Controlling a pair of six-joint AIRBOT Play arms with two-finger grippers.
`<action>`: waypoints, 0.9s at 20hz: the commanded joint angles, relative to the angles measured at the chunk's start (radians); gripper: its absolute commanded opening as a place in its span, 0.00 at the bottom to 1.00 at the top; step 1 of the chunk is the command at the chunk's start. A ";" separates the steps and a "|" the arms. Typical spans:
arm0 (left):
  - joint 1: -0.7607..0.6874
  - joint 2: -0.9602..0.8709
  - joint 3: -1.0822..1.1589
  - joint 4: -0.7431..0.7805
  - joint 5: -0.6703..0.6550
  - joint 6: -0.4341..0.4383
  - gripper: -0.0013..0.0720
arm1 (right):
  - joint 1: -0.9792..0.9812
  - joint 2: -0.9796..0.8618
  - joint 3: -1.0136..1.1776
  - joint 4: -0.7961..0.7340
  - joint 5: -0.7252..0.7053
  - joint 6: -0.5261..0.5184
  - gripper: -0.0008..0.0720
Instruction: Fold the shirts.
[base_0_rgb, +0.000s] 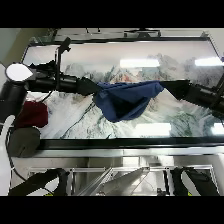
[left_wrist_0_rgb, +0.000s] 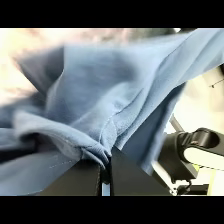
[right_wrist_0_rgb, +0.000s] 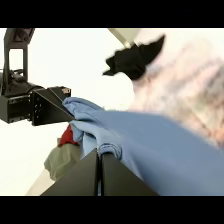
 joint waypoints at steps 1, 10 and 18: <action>-0.029 0.055 -0.018 0.007 0.002 0.002 0.05 | 0.044 0.026 0.002 -0.005 -0.009 -0.002 0.04; -0.109 -0.212 -0.240 0.039 0.029 0.062 0.50 | 0.189 -0.224 -0.187 -0.154 -0.184 -0.007 0.04; 0.035 -0.382 -0.239 0.178 -0.108 0.016 0.99 | 0.164 -0.392 -0.187 -0.241 -0.191 -0.026 0.04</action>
